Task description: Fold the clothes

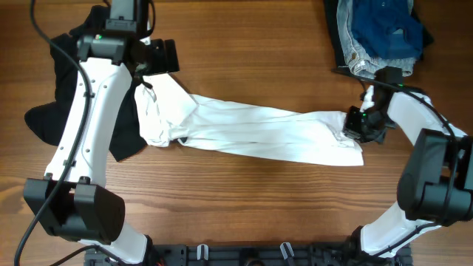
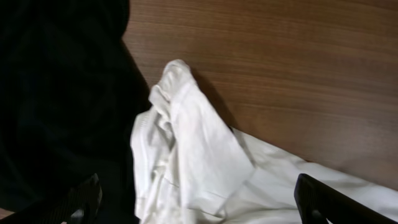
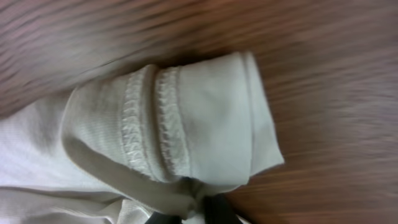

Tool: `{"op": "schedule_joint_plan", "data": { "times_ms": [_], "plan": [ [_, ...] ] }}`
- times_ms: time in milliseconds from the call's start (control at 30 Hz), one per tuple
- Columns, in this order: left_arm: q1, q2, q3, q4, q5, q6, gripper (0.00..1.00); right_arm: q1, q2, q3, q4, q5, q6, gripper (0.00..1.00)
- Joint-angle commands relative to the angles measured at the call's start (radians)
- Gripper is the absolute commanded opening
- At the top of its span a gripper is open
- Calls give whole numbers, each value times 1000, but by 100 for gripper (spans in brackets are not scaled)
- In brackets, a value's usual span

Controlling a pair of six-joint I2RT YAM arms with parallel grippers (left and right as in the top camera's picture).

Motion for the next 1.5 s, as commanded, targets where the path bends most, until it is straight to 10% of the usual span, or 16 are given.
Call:
{"op": "schedule_joint_plan", "data": {
  "times_ms": [0,367,1333,1467],
  "plan": [
    [45,6,-2,2,-19,-3,100,-147,-30,51,-23,14,26,4],
    [79,6,-2,3,-20,-2,100,-208,-167,94,-70,-217,-128,4],
    [79,6,-2,2,-4,-2,100,534,-106,93,172,-269,166,5],
    [79,6,-2,2,-1,-2,100,560,-106,95,194,-304,141,37]
  ]
}}
